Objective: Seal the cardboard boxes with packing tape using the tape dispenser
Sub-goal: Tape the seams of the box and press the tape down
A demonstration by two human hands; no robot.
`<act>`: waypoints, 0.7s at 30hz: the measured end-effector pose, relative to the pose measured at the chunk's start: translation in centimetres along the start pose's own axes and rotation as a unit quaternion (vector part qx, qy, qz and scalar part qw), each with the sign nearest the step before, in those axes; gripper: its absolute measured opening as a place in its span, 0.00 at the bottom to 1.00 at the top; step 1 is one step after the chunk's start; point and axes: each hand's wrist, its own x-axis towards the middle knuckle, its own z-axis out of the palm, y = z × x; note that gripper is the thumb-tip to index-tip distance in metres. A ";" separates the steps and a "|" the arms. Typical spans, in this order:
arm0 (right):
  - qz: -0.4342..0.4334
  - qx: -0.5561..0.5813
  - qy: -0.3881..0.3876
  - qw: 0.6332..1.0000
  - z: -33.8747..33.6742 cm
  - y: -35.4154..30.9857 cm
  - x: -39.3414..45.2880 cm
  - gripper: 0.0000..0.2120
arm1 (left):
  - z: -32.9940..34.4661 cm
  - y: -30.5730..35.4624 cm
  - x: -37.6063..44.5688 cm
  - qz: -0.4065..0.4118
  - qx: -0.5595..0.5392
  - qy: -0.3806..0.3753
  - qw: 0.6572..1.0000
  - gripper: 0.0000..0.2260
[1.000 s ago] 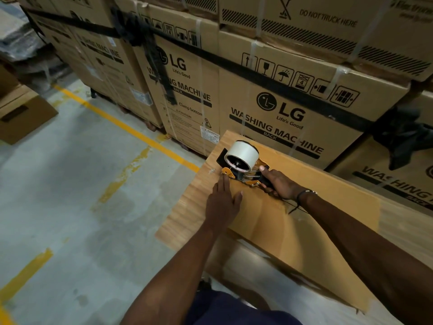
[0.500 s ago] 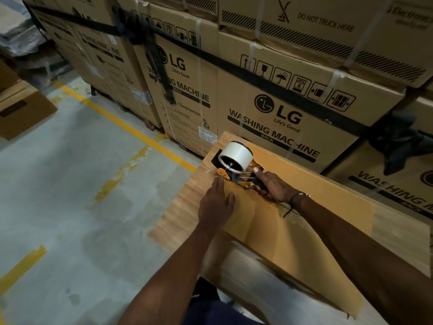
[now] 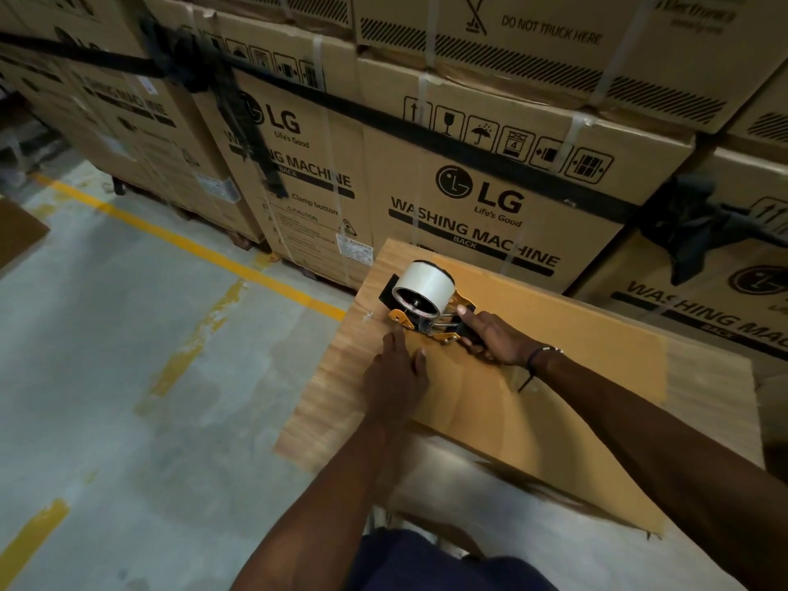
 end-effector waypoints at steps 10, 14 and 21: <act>0.021 0.049 -0.007 0.999 -1.9 3.0 -2.9 0.36 | 0.6 -0.3 0.1 0.019 -0.001 0.016 1.000 0.32; 0.009 0.041 -0.005 0.999 -2.0 3.3 -3.3 0.36 | 1.0 -0.2 0.3 0.024 0.029 0.032 0.999 0.31; -0.001 0.024 0.000 1.000 -2.1 3.5 -3.5 0.37 | 0.6 -0.4 0.5 0.059 0.067 -0.007 0.996 0.28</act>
